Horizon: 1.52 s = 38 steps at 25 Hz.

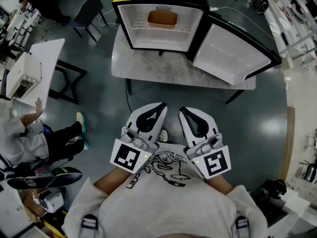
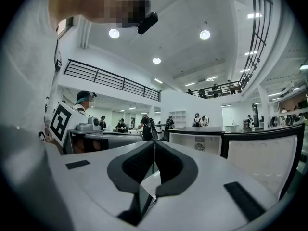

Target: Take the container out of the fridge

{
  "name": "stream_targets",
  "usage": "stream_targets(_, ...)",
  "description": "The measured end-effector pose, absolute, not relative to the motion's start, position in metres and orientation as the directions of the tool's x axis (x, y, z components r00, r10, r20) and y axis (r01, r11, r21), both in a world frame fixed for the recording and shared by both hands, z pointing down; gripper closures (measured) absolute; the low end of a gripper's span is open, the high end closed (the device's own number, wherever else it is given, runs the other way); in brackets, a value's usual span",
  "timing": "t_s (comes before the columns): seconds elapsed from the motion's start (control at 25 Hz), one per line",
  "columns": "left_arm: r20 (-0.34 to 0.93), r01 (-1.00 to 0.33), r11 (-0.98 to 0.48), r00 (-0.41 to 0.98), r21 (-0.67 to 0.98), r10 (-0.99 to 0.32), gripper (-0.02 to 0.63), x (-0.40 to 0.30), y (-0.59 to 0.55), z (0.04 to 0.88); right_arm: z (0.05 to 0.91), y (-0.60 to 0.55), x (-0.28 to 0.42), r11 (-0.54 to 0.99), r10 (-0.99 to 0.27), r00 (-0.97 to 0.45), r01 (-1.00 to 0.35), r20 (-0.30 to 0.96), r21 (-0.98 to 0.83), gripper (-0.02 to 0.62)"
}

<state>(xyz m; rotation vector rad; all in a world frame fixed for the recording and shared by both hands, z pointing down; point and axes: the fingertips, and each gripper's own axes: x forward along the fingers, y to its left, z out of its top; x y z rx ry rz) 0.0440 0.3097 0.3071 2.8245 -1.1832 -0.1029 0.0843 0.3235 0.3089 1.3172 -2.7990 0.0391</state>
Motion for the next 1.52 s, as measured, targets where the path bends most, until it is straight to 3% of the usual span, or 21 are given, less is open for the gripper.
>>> stream_targets(1.52, -0.052, -0.663, -0.742, 0.741, 0.103, -0.669, 0.591, 0.016, 0.158, 0.307, 0.301, 0.172, 0.050, 0.598, -0.802, -0.597, -0.801, 0.033, 0.034, 0.563)
